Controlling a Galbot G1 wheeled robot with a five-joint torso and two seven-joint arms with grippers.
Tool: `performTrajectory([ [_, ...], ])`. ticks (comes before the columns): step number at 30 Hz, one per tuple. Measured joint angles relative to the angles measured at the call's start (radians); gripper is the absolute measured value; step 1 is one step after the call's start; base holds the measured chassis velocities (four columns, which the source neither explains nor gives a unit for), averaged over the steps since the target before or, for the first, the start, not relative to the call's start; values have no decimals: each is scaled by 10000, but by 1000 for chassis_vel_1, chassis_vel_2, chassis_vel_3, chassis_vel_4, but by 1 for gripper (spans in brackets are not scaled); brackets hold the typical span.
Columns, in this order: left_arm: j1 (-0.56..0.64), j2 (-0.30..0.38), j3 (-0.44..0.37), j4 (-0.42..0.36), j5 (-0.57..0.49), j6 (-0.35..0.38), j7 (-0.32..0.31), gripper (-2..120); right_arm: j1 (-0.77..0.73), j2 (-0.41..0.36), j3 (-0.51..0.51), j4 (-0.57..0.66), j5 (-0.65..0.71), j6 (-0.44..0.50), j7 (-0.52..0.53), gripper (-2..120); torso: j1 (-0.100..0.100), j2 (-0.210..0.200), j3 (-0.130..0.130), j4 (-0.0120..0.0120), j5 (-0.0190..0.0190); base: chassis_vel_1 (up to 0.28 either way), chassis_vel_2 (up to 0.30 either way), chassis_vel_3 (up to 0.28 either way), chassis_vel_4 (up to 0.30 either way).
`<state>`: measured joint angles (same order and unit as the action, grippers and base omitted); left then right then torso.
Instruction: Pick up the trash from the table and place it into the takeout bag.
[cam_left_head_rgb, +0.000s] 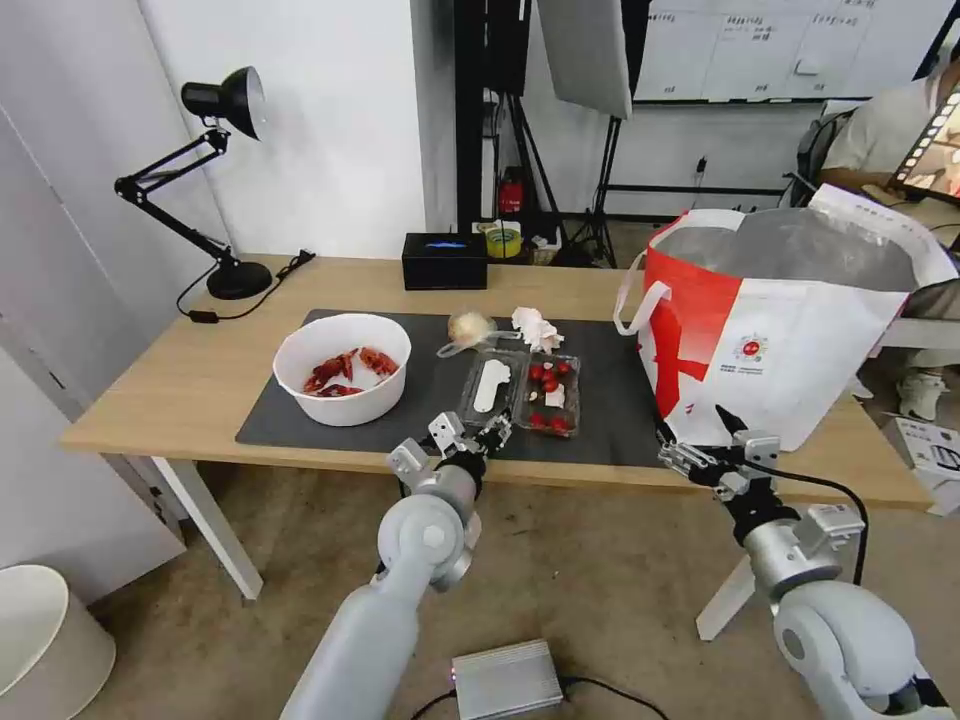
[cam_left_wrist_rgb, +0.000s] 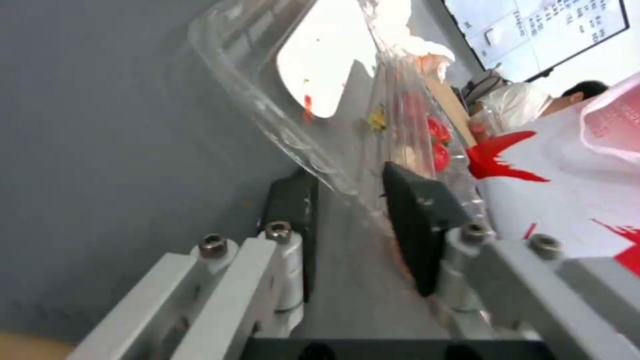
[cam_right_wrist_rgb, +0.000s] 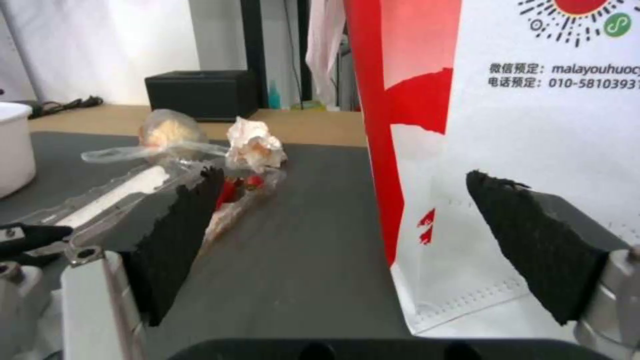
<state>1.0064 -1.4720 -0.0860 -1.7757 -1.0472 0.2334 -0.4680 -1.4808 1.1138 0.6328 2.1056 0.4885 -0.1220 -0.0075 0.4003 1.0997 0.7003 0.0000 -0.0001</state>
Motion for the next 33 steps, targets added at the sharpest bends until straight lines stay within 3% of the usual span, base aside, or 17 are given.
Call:
performTrajectory([
  [8, 83, 115, 61, 247, 1585, -481, 649, 0, -60, 20, -5, 0, 0, 50, -34, 91, 0, 0, -1, 0, 0, 0, 0, 0, 0],
  [25, 441, 255, 281, 245, 3872, -1647, 2347, 0, -68, 37, -30, -67, 28, 73, 2, 89, -3, 2, -3, 0, 0, 0, 0, 0, 0],
  [33, 587, 361, 381, 559, 5800, -2122, 3230, 0, -42, 62, -29, -126, 86, 87, 33, 89, -4, 3, -3, 0, 2, 0, 0, 0, 0],
])
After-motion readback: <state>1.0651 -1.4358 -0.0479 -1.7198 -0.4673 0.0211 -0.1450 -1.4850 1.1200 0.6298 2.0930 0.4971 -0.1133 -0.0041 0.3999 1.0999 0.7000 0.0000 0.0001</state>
